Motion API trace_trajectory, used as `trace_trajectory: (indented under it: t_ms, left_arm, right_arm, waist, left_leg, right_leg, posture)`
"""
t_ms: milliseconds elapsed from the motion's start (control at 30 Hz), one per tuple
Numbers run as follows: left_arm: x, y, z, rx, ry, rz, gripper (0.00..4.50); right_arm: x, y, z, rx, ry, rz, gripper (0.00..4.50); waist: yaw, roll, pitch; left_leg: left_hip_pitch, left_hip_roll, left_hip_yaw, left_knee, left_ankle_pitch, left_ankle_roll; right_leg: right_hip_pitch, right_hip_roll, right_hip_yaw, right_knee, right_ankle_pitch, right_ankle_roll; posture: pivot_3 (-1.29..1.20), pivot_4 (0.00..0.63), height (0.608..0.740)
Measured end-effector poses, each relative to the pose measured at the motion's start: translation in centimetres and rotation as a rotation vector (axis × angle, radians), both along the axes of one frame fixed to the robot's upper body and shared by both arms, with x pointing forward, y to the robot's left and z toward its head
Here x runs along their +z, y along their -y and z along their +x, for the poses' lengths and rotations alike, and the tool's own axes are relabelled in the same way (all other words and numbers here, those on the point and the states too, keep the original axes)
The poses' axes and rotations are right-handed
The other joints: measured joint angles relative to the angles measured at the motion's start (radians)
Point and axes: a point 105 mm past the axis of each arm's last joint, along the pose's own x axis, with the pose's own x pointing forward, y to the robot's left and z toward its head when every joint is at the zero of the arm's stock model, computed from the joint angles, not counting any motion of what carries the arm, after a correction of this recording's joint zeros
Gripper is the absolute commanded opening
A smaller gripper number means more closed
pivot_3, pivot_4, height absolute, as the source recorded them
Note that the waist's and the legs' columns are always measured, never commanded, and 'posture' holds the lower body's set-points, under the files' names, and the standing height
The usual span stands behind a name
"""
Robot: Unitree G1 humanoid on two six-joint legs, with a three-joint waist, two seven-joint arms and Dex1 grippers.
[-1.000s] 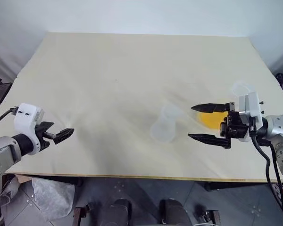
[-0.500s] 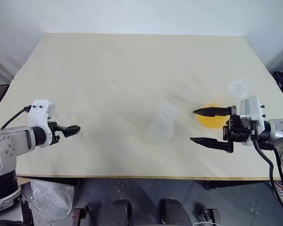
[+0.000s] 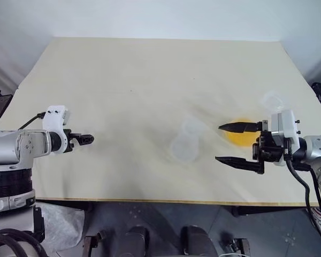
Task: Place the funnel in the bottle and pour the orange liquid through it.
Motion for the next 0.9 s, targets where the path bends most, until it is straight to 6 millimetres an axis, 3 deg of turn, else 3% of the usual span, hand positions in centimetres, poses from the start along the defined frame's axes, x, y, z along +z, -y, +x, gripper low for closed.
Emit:
trace_trajectory:
  t_ms: [233, 333, 733, 900]
  left_arm:
    - [0.0, -0.1, -0.5, -0.033, -0.087, 0.048, 4.48]
    - [0.0, -0.3, -0.7, -0.029, -0.103, 0.052, 3.91]
    - [-0.1, -1.3, -0.7, 0.020, -0.116, 0.047, 0.19]
    - [0.0, -1.1, -0.6, 0.002, -0.102, 0.033, 0.19]
  right_arm:
    - [-0.3, 0.0, -0.1, -0.008, -0.006, -0.003, 4.50]
    - [-0.3, 0.0, -0.1, -0.012, -0.006, -0.002, 4.50]
    - [-0.2, 0.1, 0.1, -0.030, 0.021, -0.008, 4.50]
    - [0.0, 0.3, 0.5, -0.044, 0.037, -0.016, 4.50]
  waist:
    - [-0.007, 0.000, 0.000]
    - [-0.010, 0.000, 0.000]
    - [-0.007, 0.000, 0.000]
    - [-0.007, 0.000, 0.000]
  left_leg:
    - [0.000, 0.000, 0.000, 0.000, 0.000, 0.000]
    - [0.000, 0.000, 0.000, 0.000, 0.000, 0.000]
    - [0.000, 0.000, 0.000, 0.000, 0.000, 0.000]
    - [0.000, 0.000, 0.000, 0.000, 0.000, 0.000]
  right_leg:
    - [0.000, 0.000, 0.000, 0.001, 0.000, 0.000]
    - [0.000, 0.000, 0.000, 0.001, 0.000, 0.000]
    - [0.000, 0.000, 0.000, 0.001, 0.000, 0.000]
    - [0.000, 0.000, 0.000, 0.001, 0.000, 0.000]
  posture:
    - [0.00, 0.150, 0.740]
    - [0.00, 0.150, 0.740]
    - [0.00, 0.150, 0.740]
    - [0.00, 0.150, 0.740]
